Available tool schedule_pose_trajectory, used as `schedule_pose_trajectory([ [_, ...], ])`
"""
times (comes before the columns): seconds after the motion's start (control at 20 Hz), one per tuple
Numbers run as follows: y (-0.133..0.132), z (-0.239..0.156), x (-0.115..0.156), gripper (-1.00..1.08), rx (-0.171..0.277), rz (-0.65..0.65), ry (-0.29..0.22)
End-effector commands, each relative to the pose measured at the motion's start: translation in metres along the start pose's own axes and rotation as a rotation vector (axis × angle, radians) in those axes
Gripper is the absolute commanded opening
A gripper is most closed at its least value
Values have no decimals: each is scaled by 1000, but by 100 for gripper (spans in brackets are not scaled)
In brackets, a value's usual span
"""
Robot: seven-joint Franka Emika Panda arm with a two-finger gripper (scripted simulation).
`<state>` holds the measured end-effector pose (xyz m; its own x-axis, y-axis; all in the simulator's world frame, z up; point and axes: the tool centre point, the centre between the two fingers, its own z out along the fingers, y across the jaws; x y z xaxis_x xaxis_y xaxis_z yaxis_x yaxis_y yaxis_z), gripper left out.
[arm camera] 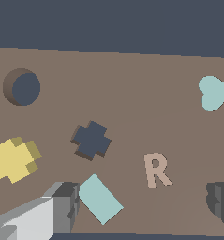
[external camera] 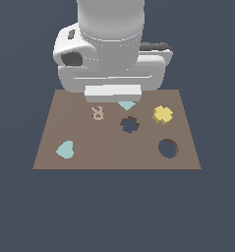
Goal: Insert a designated object into the corresponding slot on a board.
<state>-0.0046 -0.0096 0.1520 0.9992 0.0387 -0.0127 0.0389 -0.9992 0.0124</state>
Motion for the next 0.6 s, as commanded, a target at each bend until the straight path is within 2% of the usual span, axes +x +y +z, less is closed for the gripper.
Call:
schedule_pose_trajectory([
  [0.0, 0, 0, 0, 100, 0, 0, 0],
  [0.3, -19, 12, 3, 100, 2, -57, 2],
  [0.55, -67, 39, 5, 100, 6, -196, 7],
])
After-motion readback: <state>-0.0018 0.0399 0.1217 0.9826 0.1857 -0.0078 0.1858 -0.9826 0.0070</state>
